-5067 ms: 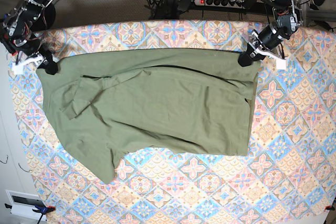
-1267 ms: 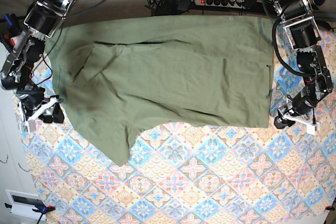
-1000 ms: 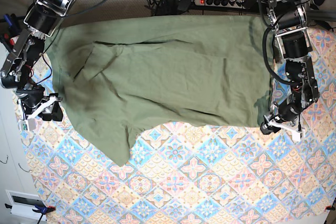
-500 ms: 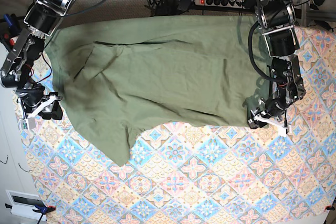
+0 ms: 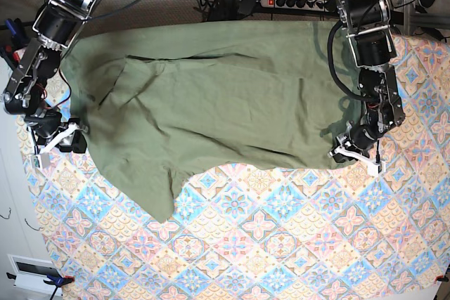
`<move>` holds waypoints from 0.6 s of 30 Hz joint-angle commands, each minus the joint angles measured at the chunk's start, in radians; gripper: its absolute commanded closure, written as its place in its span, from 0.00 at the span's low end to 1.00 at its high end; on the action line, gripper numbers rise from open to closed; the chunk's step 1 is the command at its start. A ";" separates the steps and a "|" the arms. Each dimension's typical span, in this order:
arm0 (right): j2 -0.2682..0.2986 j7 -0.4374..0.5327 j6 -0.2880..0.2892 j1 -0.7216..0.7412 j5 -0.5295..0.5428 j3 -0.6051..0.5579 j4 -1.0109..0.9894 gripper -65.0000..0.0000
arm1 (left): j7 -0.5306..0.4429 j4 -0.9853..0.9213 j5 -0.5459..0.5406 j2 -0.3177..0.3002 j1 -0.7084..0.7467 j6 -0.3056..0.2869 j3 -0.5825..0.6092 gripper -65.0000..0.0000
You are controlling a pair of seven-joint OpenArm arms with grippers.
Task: Layout the t-shirt on the table in an organized manner, then fold the t-shirt properly
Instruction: 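Grasp the shirt's side edges with both grippers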
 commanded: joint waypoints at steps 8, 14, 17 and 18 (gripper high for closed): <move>0.020 0.020 0.006 0.020 0.019 0.004 0.023 0.61 | 0.013 0.021 -0.015 -0.067 -0.015 -0.001 -0.003 0.31; 0.020 0.020 0.006 0.018 0.019 0.004 0.025 0.61 | 0.007 0.016 -0.049 -0.129 -0.019 -0.003 -0.005 0.15; 0.020 0.020 0.006 0.015 0.019 0.004 0.026 0.61 | 0.006 0.016 -0.050 -0.147 -0.022 -0.001 -0.006 0.16; 0.020 0.020 0.006 0.015 0.019 0.004 0.026 0.61 | 0.006 0.016 -0.050 -0.147 -0.024 -0.001 -0.006 0.16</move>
